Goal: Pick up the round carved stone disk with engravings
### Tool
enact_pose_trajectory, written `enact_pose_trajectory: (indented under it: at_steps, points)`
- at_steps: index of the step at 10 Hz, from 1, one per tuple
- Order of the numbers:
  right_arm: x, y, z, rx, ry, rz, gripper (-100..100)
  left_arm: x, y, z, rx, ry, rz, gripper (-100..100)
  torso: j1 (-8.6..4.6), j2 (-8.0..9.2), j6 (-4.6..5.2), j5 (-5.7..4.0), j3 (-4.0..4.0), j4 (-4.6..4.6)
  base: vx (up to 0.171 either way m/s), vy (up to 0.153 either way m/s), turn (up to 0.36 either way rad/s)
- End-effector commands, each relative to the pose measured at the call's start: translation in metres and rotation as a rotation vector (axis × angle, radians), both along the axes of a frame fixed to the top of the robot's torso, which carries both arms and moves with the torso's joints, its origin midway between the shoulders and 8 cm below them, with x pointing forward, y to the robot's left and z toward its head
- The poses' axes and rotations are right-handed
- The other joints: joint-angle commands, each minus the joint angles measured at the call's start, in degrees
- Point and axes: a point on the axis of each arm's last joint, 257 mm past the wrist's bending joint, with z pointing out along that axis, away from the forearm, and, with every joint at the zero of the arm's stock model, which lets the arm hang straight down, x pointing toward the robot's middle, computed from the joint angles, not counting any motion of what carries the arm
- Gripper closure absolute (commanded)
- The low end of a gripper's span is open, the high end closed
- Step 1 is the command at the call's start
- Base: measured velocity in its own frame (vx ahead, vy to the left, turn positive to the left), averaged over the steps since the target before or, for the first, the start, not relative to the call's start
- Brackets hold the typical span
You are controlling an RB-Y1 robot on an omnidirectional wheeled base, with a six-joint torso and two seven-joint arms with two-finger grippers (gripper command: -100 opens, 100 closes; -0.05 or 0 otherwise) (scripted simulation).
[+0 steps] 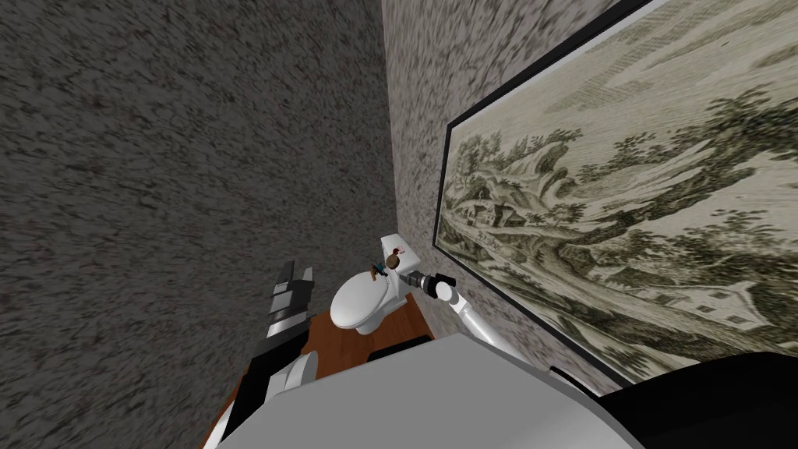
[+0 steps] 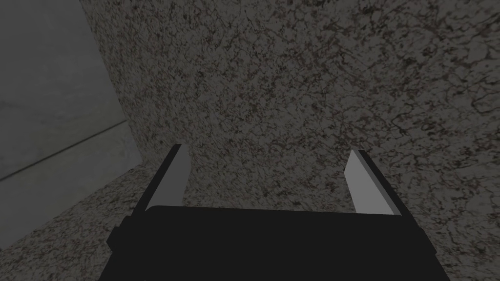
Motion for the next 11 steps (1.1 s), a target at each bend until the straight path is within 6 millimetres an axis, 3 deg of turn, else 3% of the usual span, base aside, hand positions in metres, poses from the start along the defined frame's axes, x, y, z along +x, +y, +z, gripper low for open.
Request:
enact_pose_trajectory:
  at_steps: [1, 11]
  points:
    - [0.002, 0.007, -0.001, 0.057, 0.056, 0.018, -100, 0.000, 0.000, 0.000, 0.000, 0.000, 0.000, 0, 0.00, 0.00, 0.00, 0.00, 0.00, 0.00, 0.033, -0.006, -0.062]
    - [0.013, 0.032, 0.022, 0.333, 0.292, 0.085, -100, 0.000, 0.000, 0.000, 0.000, 0.000, 0.000, 0, -0.01, -0.18, 0.00, 0.00, -0.11, -0.05, 0.054, -0.004, -0.027]
